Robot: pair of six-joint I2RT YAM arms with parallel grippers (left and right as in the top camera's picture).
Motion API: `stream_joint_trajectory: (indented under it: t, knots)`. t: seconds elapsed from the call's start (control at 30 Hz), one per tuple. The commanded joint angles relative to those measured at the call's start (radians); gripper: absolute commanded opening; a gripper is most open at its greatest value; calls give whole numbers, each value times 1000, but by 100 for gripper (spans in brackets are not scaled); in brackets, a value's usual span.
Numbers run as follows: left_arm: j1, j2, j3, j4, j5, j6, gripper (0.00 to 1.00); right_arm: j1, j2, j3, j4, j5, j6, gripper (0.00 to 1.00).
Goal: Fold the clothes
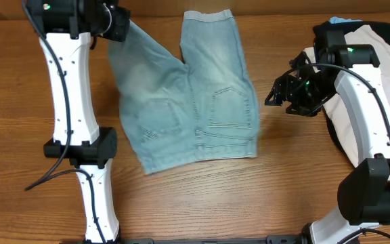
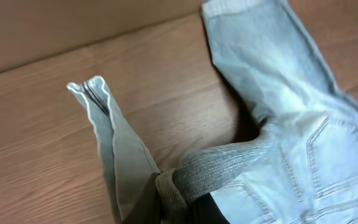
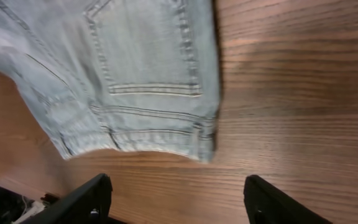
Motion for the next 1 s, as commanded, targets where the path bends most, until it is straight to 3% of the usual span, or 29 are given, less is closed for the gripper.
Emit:
stream_joint_trajectory:
  t: [0.0,0.17,0.23,0.3,0.33,0.4,0.5,0.6,0.97]
  knots:
    - [-8,-56,-30,2,-86,-40,4,41,-21,11,9,8,24,72]
    - [-8,-53,-189,3,-186,-31,4,151,-21,-52,115,50,114,72]
    - [-5,-45,-309,68,-260,-28,5,214,-21,-111,202,55,172,72]
    - [-6,-42,-390,167,-290,-29,12,258,-20,-158,265,79,225,72]
    - [-6,-42,-462,292,-298,-29,16,292,-19,-202,314,123,277,72]
    - [-6,-42,-506,418,-298,-30,33,320,-19,-245,352,158,314,72]
    - [-13,-42,-541,585,-298,-54,74,346,-19,-308,400,201,364,72]
    - [-21,-45,-532,639,-298,-86,100,351,-19,-370,446,204,390,72]
    - [-33,-137,-470,361,-257,-133,100,359,-18,-590,588,189,407,73]
